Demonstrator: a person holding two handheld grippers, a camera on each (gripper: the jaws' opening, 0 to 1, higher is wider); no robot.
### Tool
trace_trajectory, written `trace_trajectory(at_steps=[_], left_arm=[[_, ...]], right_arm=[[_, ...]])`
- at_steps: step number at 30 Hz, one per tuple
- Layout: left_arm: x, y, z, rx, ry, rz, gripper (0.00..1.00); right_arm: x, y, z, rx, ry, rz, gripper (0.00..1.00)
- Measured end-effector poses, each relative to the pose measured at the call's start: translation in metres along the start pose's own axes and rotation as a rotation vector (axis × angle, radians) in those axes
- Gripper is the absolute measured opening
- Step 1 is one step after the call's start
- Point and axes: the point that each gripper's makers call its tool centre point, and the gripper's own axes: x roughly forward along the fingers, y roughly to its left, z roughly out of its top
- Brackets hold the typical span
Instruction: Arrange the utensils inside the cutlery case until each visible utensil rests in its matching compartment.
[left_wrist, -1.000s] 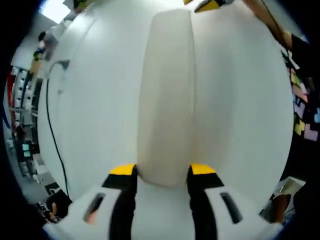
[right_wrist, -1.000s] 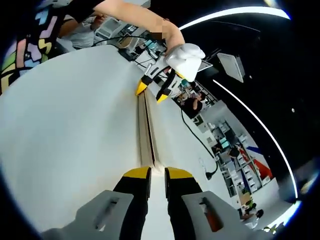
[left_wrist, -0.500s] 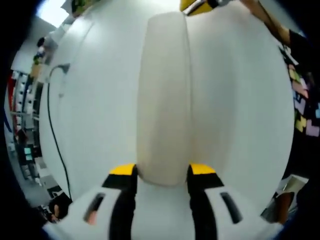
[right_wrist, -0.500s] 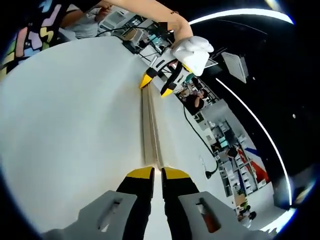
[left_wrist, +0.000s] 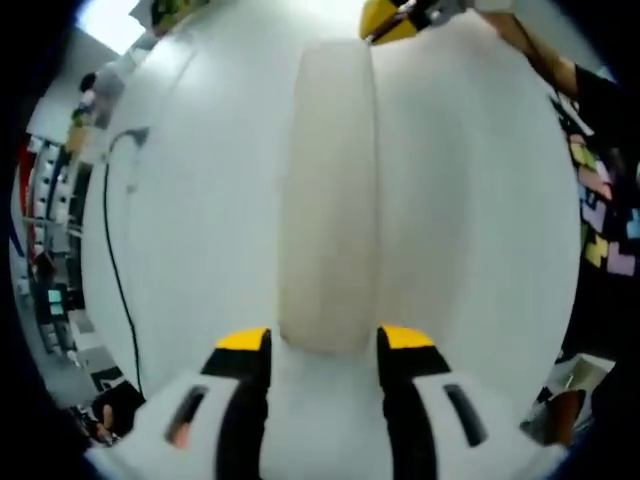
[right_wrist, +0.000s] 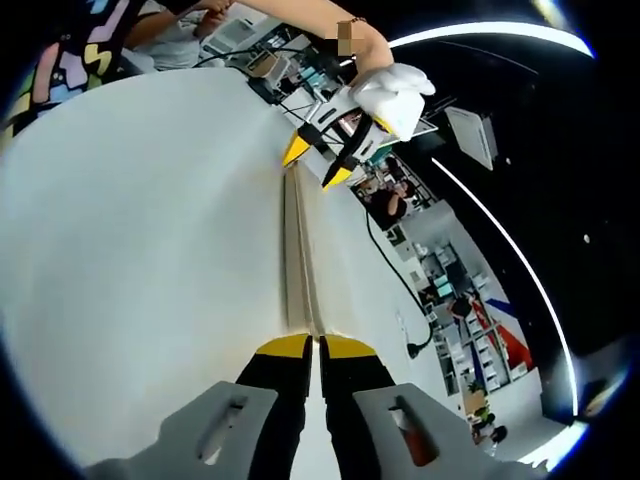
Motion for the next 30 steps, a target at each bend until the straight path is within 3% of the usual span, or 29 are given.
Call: trace_trajectory(at_steps=[4,9,17,25,28,30], left_arm=[[-0.016,0.007,-0.005,-0.012,-0.01,0.032,0.41],[-0.017,0.006,-0.005,-0.038,-0.022,0.026,0.24],[-0.006,0.002,0.007,-0.065,-0.038,-0.006,0.19],[-0.002,0.001,0.01,-0.041,0.001,-0.011,0.15],[0.0,-0.005,0.01,-0.021,0.026,-0.042,0.05],[-0.001,-0.004,0.011,-0.007,0.048,-0.032,0.05]], right_arm=[[0.0,0.001,0.0,0.005,0.004,0.0,0.02],[0.0,0.001,-0.001,0.006,0.004,-0.002,0.02],[0.0,0.001,-0.002,0.015,0.004,-0.002,0.02],[-0.001,-0.001,-0.002,0.035,0.006,0.0,0.02],[-0.001,0.0,0.009,0.209,-0.028,0.041,0.03],[-0.002,-0.013,0.026,0.285,-0.122,0.026,0.0]])
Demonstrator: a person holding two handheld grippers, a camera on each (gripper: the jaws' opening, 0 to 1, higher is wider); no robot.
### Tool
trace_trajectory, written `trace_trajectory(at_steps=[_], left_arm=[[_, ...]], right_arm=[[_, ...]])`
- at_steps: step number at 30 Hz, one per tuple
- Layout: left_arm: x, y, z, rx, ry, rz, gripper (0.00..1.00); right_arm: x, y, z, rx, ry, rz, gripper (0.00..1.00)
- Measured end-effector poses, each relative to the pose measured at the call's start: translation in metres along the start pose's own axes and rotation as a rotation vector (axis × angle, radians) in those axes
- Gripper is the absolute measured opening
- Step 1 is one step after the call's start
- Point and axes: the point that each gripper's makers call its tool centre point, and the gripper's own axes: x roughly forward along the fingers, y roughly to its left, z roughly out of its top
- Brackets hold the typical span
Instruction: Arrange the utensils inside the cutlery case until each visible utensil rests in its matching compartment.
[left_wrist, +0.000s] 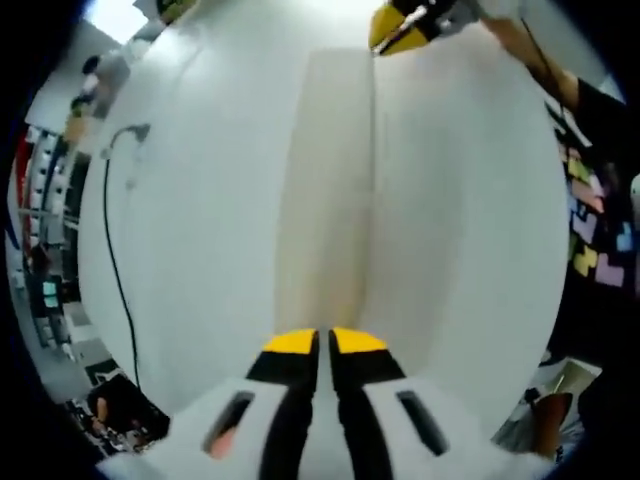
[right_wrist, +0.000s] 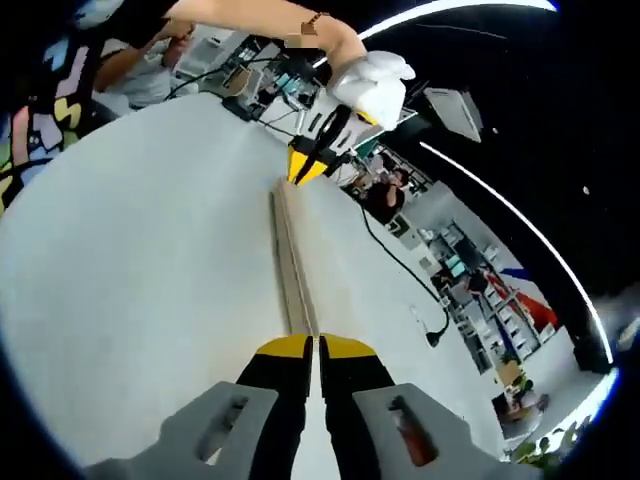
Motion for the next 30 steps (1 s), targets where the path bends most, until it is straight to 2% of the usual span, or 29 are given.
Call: trace_trajectory(at_steps=[2,5,6,10,12,13,17,20,21,23,25,26,28,30], left_arm=[[0.0,0.001,0.0,0.009,0.018,0.005,0.04],[0.0,0.003,0.0,0.017,0.032,0.01,0.02],[0.0,0.005,-0.001,0.024,0.036,0.012,0.02],[0.001,0.009,-0.001,0.018,0.053,0.018,0.02],[0.001,0.009,-0.001,0.022,0.067,0.025,0.02],[0.001,0.009,-0.002,0.028,0.072,0.031,0.02],[-0.001,0.008,-0.002,0.039,0.076,0.042,0.02],[-0.001,0.008,-0.002,0.027,0.067,0.04,0.02],[-0.001,0.008,-0.002,0.025,0.063,0.04,0.02],[-0.002,0.008,-0.002,0.023,0.054,0.037,0.02],[-0.001,0.008,-0.002,0.015,0.046,0.035,0.02],[-0.002,0.008,-0.002,0.014,0.041,0.034,0.02],[-0.001,0.007,-0.002,0.014,0.032,0.029,0.02],[-0.001,0.007,-0.002,0.002,0.024,0.025,0.02]], right_arm=[[-0.001,-0.016,0.01,0.07,-0.008,-0.008,0.0],[0.002,-0.041,0.017,0.074,0.02,-0.062,0.0],[0.004,-0.044,0.015,0.096,0.059,-0.044,0.0],[0.013,-0.035,0.009,0.114,0.224,0.097,0.0],[0.012,-0.015,0.007,0.139,0.331,0.219,0.0],[0.011,-0.009,0.007,0.135,0.379,0.256,0.0],[0.005,0.008,0.014,0.126,0.484,0.364,0.0],[0.003,0.023,0.021,0.194,0.542,0.434,0.0],[0.003,0.028,0.023,0.232,0.562,0.452,0.0],[0.003,0.031,0.022,0.236,0.584,0.467,0.0],[0.009,0.024,0.022,0.251,0.585,0.412,0.0],[0.007,0.022,0.021,0.274,0.602,0.409,0.0],[-0.003,0.025,0.013,0.344,0.69,0.426,0.0],[-0.005,0.025,0.007,0.346,0.728,0.425,0.0]])
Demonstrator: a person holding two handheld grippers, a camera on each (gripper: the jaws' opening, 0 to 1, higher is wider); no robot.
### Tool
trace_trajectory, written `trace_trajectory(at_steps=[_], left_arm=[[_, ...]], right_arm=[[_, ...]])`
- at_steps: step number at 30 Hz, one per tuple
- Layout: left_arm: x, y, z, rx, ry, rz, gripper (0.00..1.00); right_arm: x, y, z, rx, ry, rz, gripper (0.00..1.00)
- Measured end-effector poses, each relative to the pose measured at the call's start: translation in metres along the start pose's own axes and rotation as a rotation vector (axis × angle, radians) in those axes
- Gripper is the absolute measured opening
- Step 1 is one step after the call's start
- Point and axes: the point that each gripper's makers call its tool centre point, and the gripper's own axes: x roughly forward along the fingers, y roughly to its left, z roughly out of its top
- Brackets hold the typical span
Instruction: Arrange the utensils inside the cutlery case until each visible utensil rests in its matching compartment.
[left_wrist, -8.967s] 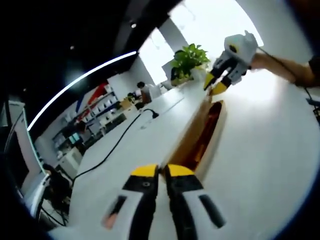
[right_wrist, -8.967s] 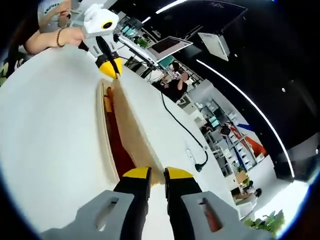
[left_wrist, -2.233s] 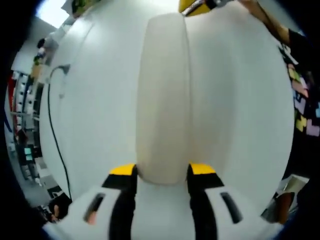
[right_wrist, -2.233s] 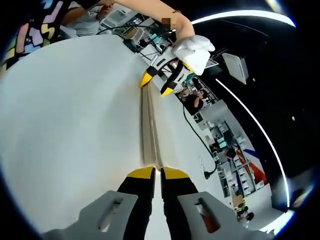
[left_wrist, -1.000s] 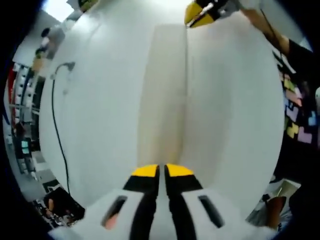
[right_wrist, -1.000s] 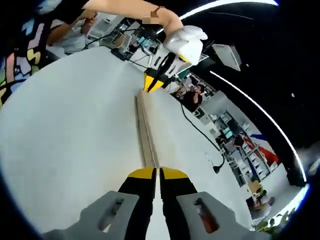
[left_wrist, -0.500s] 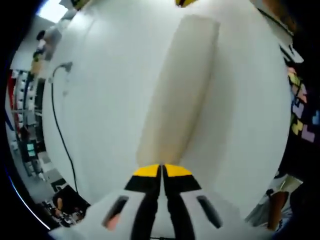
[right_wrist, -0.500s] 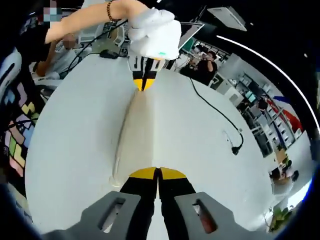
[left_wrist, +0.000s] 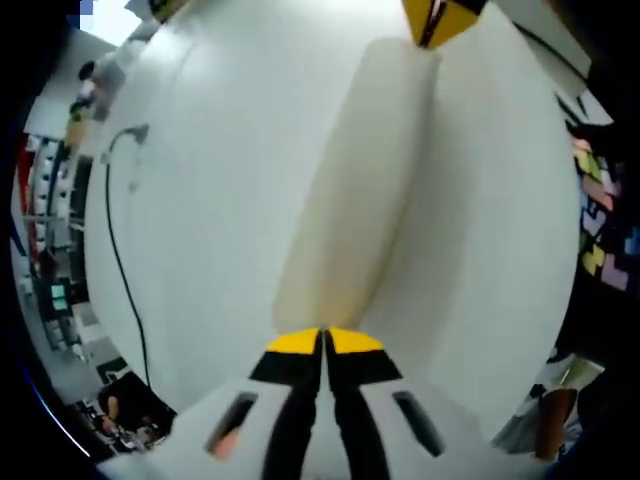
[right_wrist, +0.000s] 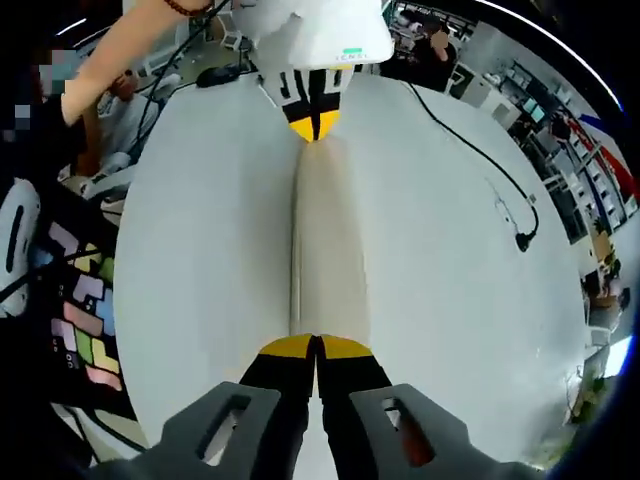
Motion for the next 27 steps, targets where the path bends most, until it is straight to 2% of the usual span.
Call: trace_trajectory(at_steps=[5,7,8,10,20,27], left_arm=[[0.0,-0.002,0.0,0.0,-0.012,-0.003,0.02],[0.001,-0.002,0.0,-0.002,-0.016,-0.001,0.02],[0.001,-0.003,0.0,-0.001,-0.019,-0.001,0.02],[0.001,-0.002,0.0,0.002,-0.023,-0.004,0.02],[0.001,-0.002,-0.001,-0.027,-0.055,-0.023,0.02],[0.001,-0.001,0.0,-0.038,-0.06,-0.041,0.02]], right_arm=[[0.004,0.0,-0.003,0.031,0.011,0.01,0.0],[0.008,0.002,-0.012,0.019,0.064,0.015,0.0],[0.009,0.003,-0.009,0.013,0.048,0.015,0.0],[0.008,0.001,-0.008,-0.006,0.06,0.002,0.0],[0.013,0.001,-0.009,0.044,0.109,0.038,0.0],[0.014,0.001,-0.01,0.032,0.121,0.046,0.0]])
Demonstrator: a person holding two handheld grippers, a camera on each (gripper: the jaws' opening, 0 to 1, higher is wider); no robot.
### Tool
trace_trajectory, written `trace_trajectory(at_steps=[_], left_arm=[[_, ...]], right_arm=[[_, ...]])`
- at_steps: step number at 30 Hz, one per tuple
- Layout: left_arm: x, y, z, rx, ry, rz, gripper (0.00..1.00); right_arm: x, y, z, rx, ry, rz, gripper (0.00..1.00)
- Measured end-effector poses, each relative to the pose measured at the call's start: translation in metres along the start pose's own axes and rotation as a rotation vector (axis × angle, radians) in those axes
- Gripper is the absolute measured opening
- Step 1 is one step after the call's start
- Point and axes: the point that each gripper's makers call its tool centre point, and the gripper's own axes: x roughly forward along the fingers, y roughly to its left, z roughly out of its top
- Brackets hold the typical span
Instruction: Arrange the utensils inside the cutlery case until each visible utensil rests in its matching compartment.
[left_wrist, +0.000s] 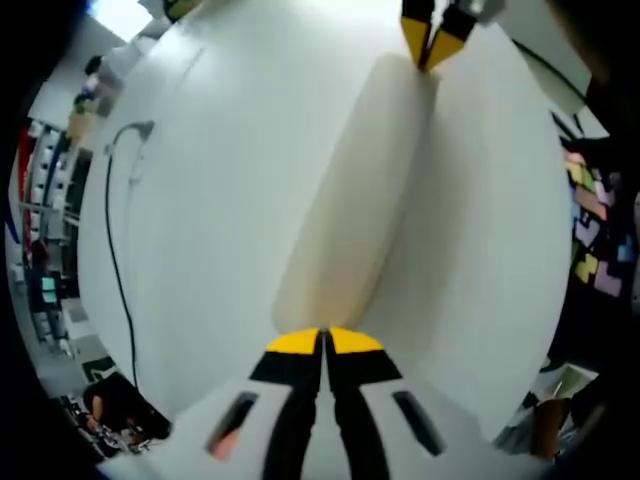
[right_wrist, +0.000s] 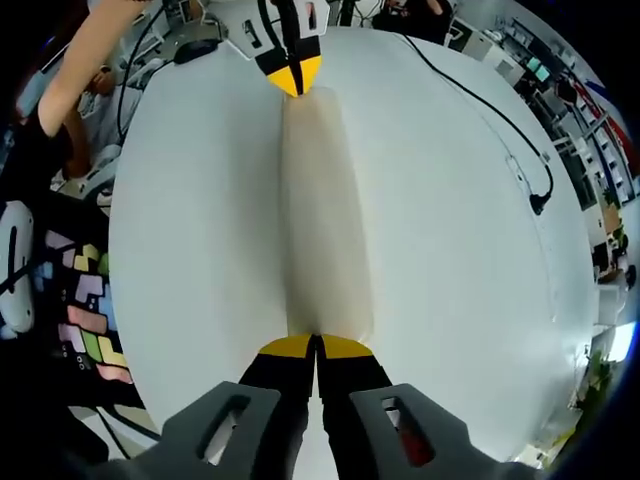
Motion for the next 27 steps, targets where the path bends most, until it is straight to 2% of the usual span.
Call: trace_trajectory(at_steps=[6,8,11,14,18,21,25,27], left_arm=[[0.0002,-0.0004,-0.0003,-0.002,-0.019,-0.01,0.01],[0.0005,0.0002,-0.0005,-0.068,-0.027,-0.007,0.01],[0.0007,0.0019,-0.0004,-0.048,-0.022,-0.016,0.01],[0.0012,0.0004,-0.0007,-0.024,-0.013,-0.001,0.01],[0.0008,0.0013,-0.0016,-0.033,-0.014,0.013,0.0],[0.0009,0.0013,-0.0015,-0.044,-0.019,0.013,0.0],[0.0005,0.0003,-0.0018,-0.062,-0.017,0.015,0.0],[0.0006,-0.0005,-0.0022,-0.064,-0.012,0.016,0.0]], right_arm=[[0.0006,0.0003,-0.0003,-0.007,-0.007,-0.011,0.0],[0.0009,-0.0001,-0.0003,0.038,0.01,-0.014,0.0],[0.0018,-0.0015,0.0008,0.065,0.03,-0.007,0.0],[0.0011,-0.0001,0.0005,0.055,0.032,-0.008,0.0],[0.0004,0.0005,0.0003,0.018,-0.002,-0.034,0.0],[0.0006,-0.0018,0.0009,0.024,-0.013,-0.038,0.0],[0.0021,-0.0086,0.0034,0.01,0.003,-0.069,0.0],[0.0016,-0.0082,0.0036,-0.036,0.023,-0.075,0.0]])
